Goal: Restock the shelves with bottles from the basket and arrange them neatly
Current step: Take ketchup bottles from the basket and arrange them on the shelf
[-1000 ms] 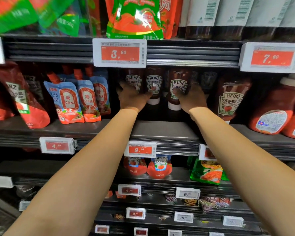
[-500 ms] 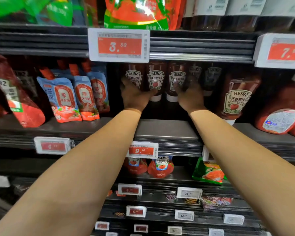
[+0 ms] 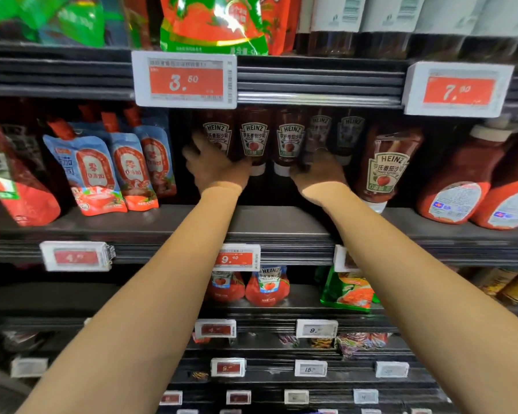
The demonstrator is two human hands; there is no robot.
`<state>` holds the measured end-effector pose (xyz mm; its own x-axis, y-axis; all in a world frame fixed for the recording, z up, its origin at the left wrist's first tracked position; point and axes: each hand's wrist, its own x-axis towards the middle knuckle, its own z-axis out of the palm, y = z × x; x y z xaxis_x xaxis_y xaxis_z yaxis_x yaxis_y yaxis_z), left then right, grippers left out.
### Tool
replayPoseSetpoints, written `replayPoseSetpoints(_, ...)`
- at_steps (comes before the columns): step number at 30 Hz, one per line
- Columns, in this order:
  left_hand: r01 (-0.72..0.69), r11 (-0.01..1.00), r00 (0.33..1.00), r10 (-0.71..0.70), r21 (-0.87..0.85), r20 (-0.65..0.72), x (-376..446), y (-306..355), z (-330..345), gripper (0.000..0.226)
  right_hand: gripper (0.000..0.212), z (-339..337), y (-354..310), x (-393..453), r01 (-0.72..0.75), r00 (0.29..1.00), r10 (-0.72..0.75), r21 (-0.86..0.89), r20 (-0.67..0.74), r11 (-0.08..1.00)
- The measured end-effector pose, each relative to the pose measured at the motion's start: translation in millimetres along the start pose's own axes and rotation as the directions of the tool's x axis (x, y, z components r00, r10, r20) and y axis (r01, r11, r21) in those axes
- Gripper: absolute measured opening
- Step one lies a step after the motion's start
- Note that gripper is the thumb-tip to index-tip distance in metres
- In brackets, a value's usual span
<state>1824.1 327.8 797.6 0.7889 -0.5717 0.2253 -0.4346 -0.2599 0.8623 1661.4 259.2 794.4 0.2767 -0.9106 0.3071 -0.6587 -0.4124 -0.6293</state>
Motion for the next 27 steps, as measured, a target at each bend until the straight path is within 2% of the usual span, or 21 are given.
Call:
replayPoseSetpoints(3,-0.213,0.972,0.977,0.215,0.104,-0.008,-23.3,6.2,-6.2,0.074,0.038,-29.5,5.0,-35.2,0.055,0.998,-0.052,-0.095,0.033,0.994)
replayPoseSetpoints(5,-0.360,0.933,0.931,0.357,0.027,0.078,-50.2,9.8,-5.0,0.052,0.033,-52.2,19.2,-62.3,0.023,0.998,-0.028,-0.083,-0.060,0.996)
replayPoseSetpoints(7,-0.423,0.904,0.879,0.427,-0.065,0.214,-74.4,18.9,0.0,0.041,0.020,-74.1,35.3,-86.2,0.011,0.979,-0.001,0.048,-0.202,0.999)
replayPoseSetpoints(9,-0.428,0.891,0.824,0.453,-0.150,0.339,-92.3,33.2,9.6,0.039,0.014,-89.1,49.1,-101.0,0.008,0.951,0.051,0.191,-0.304,0.982)
replayPoseSetpoints(12,-0.454,0.878,0.774,0.473,-0.152,0.421,-109.5,55.9,29.7,0.032,0.031,-95.0,65.1,-103.5,-0.039,0.917,0.129,0.237,-0.379,0.971)
replayPoseSetpoints(14,-0.475,0.870,0.756,0.481,-0.134,0.444,-118.7,67.2,43.6,0.034,0.046,-92.1,71.7,-96.2,-0.095,0.917,0.171,0.218,-0.360,0.971)
replayPoseSetpoints(16,-0.461,0.872,0.729,0.479,-0.167,0.488,-124.4,75.1,56.6,0.049,0.051,-87.8,74.6,-86.0,-0.136,0.937,0.189,0.191,-0.294,0.972)
replayPoseSetpoints(18,-0.445,0.875,0.727,0.478,-0.193,0.493,-126.9,78.5,65.5,0.063,0.052,-84.5,75.3,-77.7,-0.155,0.955,0.199,0.201,-0.220,0.967)
replayPoseSetpoints(21,-0.403,0.884,0.754,0.467,-0.235,0.463,-125.0,77.9,77.2,0.074,0.063,-83.9,76.7,-70.0,-0.148,0.965,0.187,0.208,-0.183,0.967)
replayPoseSetpoints(27,-0.301,0.899,0.777,0.424,-0.317,0.465,-114.2,73.3,92.4,0.059,0.065,-83.1,80.0,-61.0,-0.139,0.968,0.168,0.162,-0.187,0.977)
